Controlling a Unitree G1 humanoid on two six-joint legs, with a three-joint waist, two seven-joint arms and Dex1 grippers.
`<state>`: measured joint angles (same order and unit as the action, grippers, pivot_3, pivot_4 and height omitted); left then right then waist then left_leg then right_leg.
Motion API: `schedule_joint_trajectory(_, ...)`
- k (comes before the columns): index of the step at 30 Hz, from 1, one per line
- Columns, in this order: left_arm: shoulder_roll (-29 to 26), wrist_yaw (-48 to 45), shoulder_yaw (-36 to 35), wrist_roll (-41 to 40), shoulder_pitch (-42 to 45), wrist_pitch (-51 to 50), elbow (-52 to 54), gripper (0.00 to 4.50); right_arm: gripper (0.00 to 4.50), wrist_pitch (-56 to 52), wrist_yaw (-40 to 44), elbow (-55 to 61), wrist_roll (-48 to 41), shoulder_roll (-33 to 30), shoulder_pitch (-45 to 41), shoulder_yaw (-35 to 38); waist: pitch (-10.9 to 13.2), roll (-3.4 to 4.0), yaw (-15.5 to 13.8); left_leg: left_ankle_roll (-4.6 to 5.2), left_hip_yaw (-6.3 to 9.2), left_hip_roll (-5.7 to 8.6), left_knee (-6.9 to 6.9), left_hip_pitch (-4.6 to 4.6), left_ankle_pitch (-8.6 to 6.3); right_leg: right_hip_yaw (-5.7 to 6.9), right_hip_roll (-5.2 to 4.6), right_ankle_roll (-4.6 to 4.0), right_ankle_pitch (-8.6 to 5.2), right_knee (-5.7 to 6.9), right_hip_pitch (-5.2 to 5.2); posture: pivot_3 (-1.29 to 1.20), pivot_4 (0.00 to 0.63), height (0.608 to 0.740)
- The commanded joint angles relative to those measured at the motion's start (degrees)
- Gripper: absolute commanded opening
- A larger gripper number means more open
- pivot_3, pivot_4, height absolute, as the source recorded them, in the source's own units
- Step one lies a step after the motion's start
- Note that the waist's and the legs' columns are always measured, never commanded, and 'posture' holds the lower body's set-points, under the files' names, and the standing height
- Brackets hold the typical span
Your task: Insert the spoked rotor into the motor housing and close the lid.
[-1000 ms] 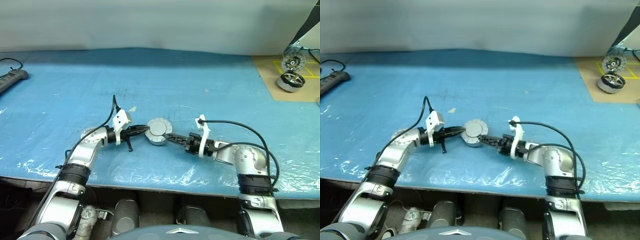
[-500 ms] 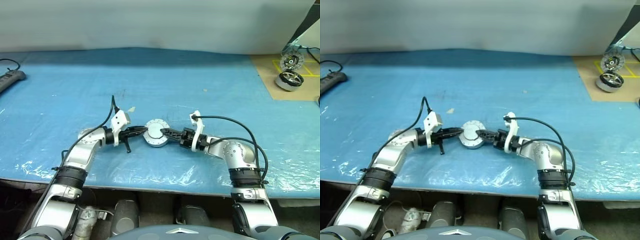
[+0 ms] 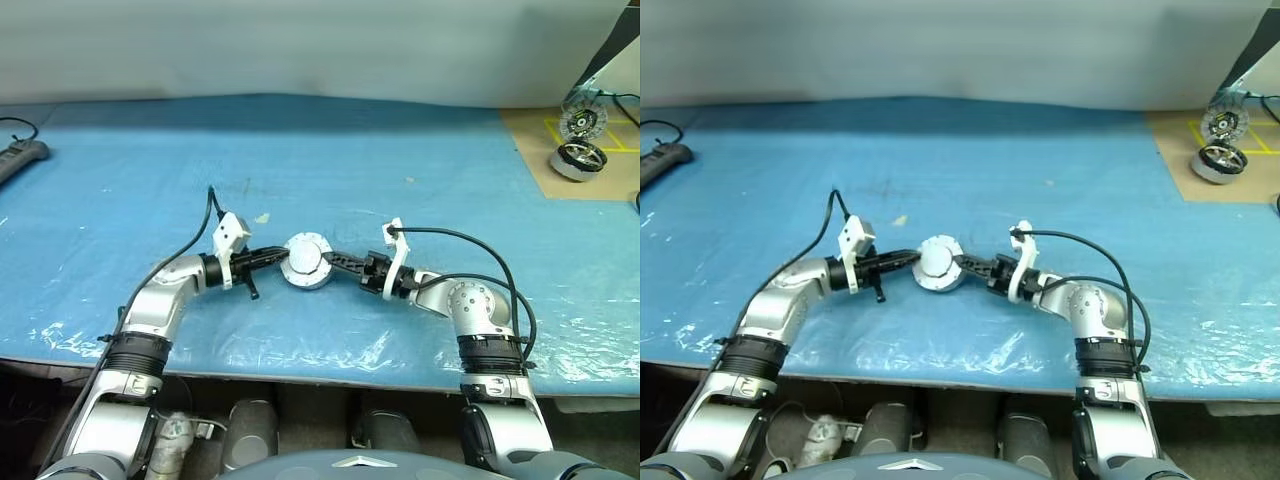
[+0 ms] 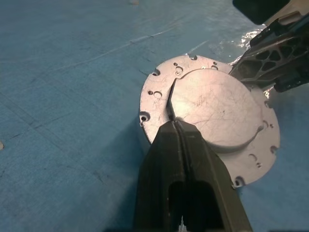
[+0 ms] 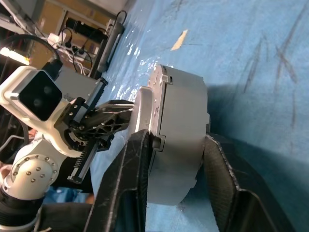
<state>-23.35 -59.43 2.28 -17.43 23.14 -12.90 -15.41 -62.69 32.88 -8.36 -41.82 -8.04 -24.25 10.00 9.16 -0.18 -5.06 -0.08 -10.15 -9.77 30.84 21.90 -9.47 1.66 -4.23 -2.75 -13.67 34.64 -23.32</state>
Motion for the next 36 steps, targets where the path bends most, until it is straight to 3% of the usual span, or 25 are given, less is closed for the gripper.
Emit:
schedule_joint_trajectory(1,-0.32,-0.95,-0.23,-0.35,0.32,1.79,-0.04,0.00,1.21,0.34,-1.63,-0.95,-1.89,1.65,-1.43,2.16,0.01,0.01,0.13,0.00,0.00,0.00,0.00,0.00,0.00,0.01,0.00,0.00,0.00,0.00,0.00,0.00,0.150,0.740)
schedule_joint_trajectory(9,0.30,-2.97,0.53,-0.24,0.25,4.21,-3.60,0.00,1.15,-0.74,-1.96,0.73,-2.39,1.91,-1.66,1.30,0.02,0.00,0.10,0.00,0.00,0.00,0.01,-0.01,0.00,0.01,-0.01,0.00,0.00,0.01,0.02,0.00,0.150,0.740)
schedule_joint_trajectory(14,-0.84,-5.83,-1.61,-7.91,-0.25,-8.35,1.22,0.00,1.15,-2.73,-3.13,-0.39,-4.44,3.00,-1.54,3.74,0.04,0.01,0.06,-0.01,0.00,0.01,0.01,0.01,0.00,0.01,-0.01,-0.01,0.00,0.02,0.01,0.00,0.150,0.740)
schedule_joint_trajectory(19,-1.79,-5.79,-4.32,-11.97,0.16,-14.38,2.99,0.00,1.14,-4.43,-7.00,-3.04,-7.45,4.20,-3.34,9.45,0.09,0.03,0.11,-0.01,-0.01,0.01,0.01,0.02,0.00,0.01,-0.01,-0.02,-0.01,0.03,-0.01,0.00,0.150,0.740)
schedule_joint_trajectory(27,-0.74,-1.12,-11.95,-20.62,4.47,-24.57,0.96,0.00,1.14,-6.73,-14.66,-4.10,-21.52,8.52,-8.37,22.84,0.53,0.12,-0.13,-0.01,-0.01,0.02,0.06,0.33,0.02,0.02,-0.01,-0.04,0.01,0.09,-0.30,0.00,0.150,0.740)
schedule_joint_trajectory(30,0.74,2.94,-17.14,-24.89,6.36,-28.43,-1.70,0.62,1.14,-6.23,-17.67,-3.36,-25.08,9.36,-9.57,25.12,0.53,0.12,-0.06,0.01,-0.01,0.02,0.14,0.65,0.04,0.04,0.00,-0.05,0.03,0.22,-0.65,0.00,0.150,0.740)
schedule_joint_trajectory(36,2.34,5.60,-20.73,-30.08,5.18,-33.66,-0.83,2.67,1.14,-5.36,-23.05,-0.62,-32.77,10.82,-11.26,25.48,0.53,0.12,-0.02,0.18,0.02,0.00,0.15,0.96,0.15,0.19,0.01,-0.02,0.06,0.20,-0.84,0.00,0.150,0.740)
